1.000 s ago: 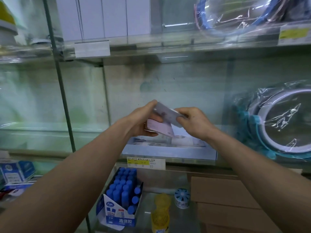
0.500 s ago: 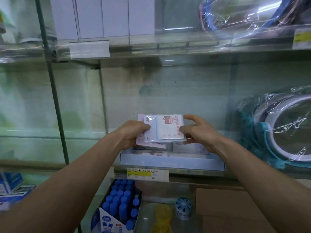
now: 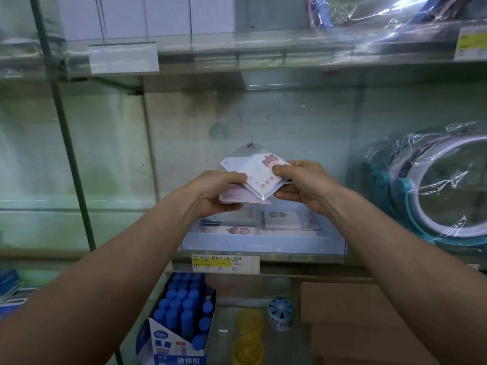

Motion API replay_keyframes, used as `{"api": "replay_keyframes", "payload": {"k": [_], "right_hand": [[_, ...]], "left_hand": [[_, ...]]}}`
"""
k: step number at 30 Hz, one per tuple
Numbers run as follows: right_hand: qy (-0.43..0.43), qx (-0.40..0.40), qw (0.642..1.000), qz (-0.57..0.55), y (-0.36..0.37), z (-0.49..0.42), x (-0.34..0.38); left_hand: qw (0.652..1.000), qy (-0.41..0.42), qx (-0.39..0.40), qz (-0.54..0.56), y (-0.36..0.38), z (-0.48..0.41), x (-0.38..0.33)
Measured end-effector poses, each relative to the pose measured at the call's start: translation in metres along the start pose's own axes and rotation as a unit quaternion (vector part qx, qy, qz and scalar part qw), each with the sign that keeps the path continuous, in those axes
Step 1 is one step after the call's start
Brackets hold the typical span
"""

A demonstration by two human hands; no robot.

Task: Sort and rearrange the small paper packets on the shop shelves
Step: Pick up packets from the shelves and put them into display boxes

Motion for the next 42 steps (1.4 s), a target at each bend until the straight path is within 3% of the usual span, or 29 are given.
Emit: {"api": "replay_keyframes", "payload": {"k": [4,8,12,19,22,25,27,29,31,36,42], "right_hand": [[0.01,0.024,0.999,0.043,-0.008,0.0,0.005],[0.011,-0.011,1.0,-0.008,-0.003,-0.001,0.003],[0.021,0.013,0.997,0.07,0.002,-0.001,-0.002],[0.069,0.017,0.979,0.19,0.011,-0.011,-0.016],[0.095,0.059,0.964,0.24,0.031,-0.019,-0.028],[0.075,0.092,0.948,0.295,0.051,-0.031,-0.036],[0.031,0.097,0.92,0.38,0.057,-0.04,-0.04],[-0.026,0.1,0.855,0.509,0.056,-0.043,-0.04],[-0.079,0.11,0.816,0.562,0.053,-0.04,-0.04],[-0.035,0.242,0.784,0.57,0.055,-0.019,-0.039],[-0.097,0.234,0.743,0.62,0.063,-0.025,-0.043]], "left_hand": [[1.0,-0.001,-0.01,0.028,-0.003,-0.003,-0.006],[1.0,-0.014,0.018,0.011,-0.002,0.0,-0.007],[0.995,0.042,-0.086,0.009,-0.007,0.001,-0.005],[0.964,0.107,-0.208,0.129,-0.04,0.005,-0.006],[0.962,0.103,-0.206,0.145,-0.047,0.004,-0.001],[0.98,0.061,-0.149,0.116,-0.045,0.001,0.007],[0.987,0.043,-0.12,0.101,-0.039,-0.001,0.012],[0.988,0.038,-0.109,0.104,-0.036,-0.003,0.014],[0.987,0.039,-0.103,0.114,-0.036,-0.005,0.014],[0.987,0.033,-0.097,0.124,-0.035,-0.009,0.012],[0.986,0.049,-0.086,0.134,-0.036,-0.018,0.014]]}}
Point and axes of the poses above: each hand's wrist, its own z-axis away from the middle knuckle, its own y-axis out of the palm, x = y × z, the point moved 1 cm from there along -z, towards the middle knuckle, and after that the axes turned 7 degrees about -y, right-handed, at the moved point
